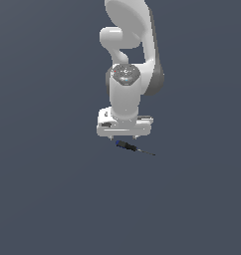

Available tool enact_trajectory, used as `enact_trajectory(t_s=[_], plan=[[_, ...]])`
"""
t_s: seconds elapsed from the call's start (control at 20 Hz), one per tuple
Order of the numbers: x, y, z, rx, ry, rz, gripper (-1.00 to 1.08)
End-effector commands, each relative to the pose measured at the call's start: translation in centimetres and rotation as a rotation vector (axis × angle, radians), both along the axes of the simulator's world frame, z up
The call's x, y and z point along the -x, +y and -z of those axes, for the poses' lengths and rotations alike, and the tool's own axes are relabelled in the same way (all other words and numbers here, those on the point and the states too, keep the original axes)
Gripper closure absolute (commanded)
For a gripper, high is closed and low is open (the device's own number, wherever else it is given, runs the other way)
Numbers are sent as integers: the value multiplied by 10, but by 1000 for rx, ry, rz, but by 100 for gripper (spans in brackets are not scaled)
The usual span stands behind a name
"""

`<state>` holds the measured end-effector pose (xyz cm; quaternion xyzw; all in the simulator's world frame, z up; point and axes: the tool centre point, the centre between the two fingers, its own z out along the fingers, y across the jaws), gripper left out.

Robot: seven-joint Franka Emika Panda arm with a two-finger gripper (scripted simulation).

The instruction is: Pick up the object and move it to a goal position.

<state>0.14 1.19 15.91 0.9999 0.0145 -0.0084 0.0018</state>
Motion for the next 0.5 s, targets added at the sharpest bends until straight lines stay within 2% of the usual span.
enact_trajectory(t_s=[0.0,0.45], plan=[[0,0,0,0,0,0,-92],[-1,2,1,-2,12,-44,-92]])
